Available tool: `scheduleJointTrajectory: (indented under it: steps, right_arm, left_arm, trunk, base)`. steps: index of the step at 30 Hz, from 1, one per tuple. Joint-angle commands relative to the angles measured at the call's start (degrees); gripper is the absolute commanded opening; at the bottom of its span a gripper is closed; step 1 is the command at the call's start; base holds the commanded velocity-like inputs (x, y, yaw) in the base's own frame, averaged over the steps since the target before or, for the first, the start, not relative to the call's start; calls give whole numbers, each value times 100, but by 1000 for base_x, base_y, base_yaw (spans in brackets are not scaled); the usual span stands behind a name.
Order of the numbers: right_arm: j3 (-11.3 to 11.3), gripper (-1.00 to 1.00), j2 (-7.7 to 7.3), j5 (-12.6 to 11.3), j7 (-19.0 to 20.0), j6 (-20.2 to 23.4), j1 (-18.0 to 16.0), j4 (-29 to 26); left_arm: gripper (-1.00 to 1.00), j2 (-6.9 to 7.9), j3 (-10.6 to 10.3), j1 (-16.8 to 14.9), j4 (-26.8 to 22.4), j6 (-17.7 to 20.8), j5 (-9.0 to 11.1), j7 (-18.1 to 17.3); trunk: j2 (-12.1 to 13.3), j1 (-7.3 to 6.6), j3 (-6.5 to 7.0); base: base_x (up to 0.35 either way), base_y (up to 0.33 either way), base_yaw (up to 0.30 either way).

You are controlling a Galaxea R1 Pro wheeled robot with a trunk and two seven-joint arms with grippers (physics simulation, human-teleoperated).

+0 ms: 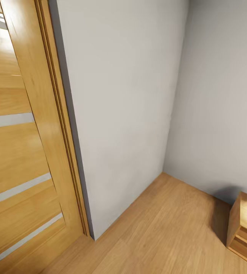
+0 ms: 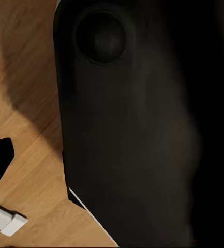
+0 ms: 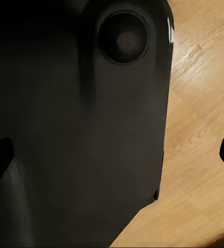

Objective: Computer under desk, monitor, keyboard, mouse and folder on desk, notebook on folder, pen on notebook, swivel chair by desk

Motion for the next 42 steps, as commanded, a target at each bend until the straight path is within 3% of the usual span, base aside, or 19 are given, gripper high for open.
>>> scheduleJointTrajectory:
  steps: [1,5,8,23,24,29,32,39,41,42]
  right_arm:
    - [0,100,0,0,0,0,-1,0]
    - [27,100,130,-24,-16,-48,-18,-10]
    - [22,100,129,-26,-17,-78,-18,-12]
    - [9,100,135,-48,-24,-560,-19,-52]
    - [6,100,145,-56,-25,-1509,-19,-610]
    - [-1,100,260,-65,-33,-2522,-23,-1499]
    - [-6,100,278,-67,-39,-2988,-26,-1800]
    - [-2,100,267,-49,-36,-3272,-27,-1786]
    - [2,100,273,-49,-35,-3291,-27,-1664]
    - [10,100,277,-46,-32,-3298,-27,-1620]
  left_arm:
    - [100,0,0,-1,0,0,0,0]
    - [100,-130,-11,-34,-118,-30,-16,-4]
    - [100,-226,-16,-33,-122,-24,-17,-14]
    - [100,-217,7,-36,-255,-27,12,44]
    - [100,-215,8,-34,-926,-27,19,50]
    - [100,-215,13,-33,-1986,0,147,67]
    - [100,-207,22,-35,-2205,-8,333,60]
    - [100,-203,36,-34,-1957,-186,476,45]
    - [100,-202,39,-34,-1928,-435,485,44]
    - [100,-202,37,-34,-1913,-749,493,46]
  trunk:
    - [-1,0,-3]
    - [39,-22,15]
    - [159,-88,69]
    - [761,-417,339]
    - [801,-439,357]
    - [1001,-549,446]
    - [1122,-615,500]
    - [1202,-659,536]
    - [1282,-702,572]
    - [1322,-724,590]
  base:
    - [0,0,0]
    - [0,0,0]
    - [0,0,0]
    - [0,0,0]
    - [0,0,0]
    - [0,0,0]
    - [0,0,0]
    - [0,0,0]
    - [0,0,0]
    - [0,0,0]
